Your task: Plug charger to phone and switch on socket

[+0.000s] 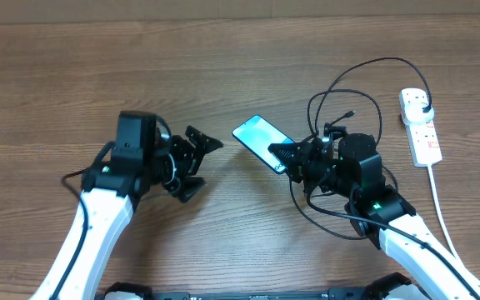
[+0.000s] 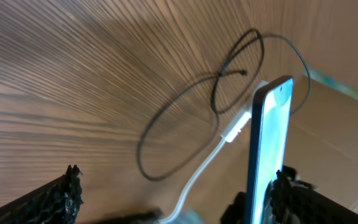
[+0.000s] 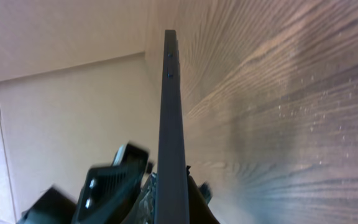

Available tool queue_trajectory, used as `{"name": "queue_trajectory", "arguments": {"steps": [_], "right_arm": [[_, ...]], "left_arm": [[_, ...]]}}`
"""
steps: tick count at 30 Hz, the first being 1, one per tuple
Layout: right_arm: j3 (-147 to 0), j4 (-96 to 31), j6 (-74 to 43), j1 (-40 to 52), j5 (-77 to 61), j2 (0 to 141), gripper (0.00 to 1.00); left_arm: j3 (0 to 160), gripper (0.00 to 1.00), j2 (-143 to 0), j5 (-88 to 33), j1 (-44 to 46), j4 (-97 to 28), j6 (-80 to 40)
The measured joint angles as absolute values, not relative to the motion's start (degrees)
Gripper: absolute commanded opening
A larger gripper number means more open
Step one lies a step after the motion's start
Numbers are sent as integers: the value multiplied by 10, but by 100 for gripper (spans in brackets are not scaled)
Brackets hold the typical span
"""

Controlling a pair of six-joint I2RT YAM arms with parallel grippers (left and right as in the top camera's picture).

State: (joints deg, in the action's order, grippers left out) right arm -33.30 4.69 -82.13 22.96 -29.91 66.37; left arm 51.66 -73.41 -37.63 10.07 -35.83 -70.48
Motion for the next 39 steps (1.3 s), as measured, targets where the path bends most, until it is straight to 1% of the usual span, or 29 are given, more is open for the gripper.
{"name": "queue_trajectory", "arguments": {"steps": [7,10,14,15,17,18,19,20,29,34,36,39], "right_arm": [[-333,46,-869,234,-322,664,4],[-333,47,-890,249,-322,664,4],[-333,46,-908,282,-307,664,4],[-333,46,-912,291,-301,664,4],[-333,47,-922,309,-285,664,4],[-333,46,-930,319,-276,664,4],[-333,47,-935,325,-271,665,4],[-333,47,-942,331,-266,667,4],[-333,50,-1022,353,-246,701,4],[-333,69,-1066,353,-247,711,4],[-333,87,-1077,354,-253,713,4],[-333,101,-1098,359,-258,713,4]], "left_arm": [[517,100,-801,-448,101,-312,-735],[516,100,-811,-459,101,-307,-738],[516,98,-813,-466,101,-279,-746],[516,96,-813,-468,101,-274,-750],[516,88,-813,-470,101,-271,-757],[516,79,-813,-472,101,-271,-762],[516,73,-813,-474,101,-271,-767],[516,69,-813,-477,101,-271,-770],[515,67,-813,-484,107,-269,-779],[514,62,-813,-484,121,-256,-781],[514,61,-813,-484,126,-253,-781],[514,56,-813,-482,132,-252,-781]]}}
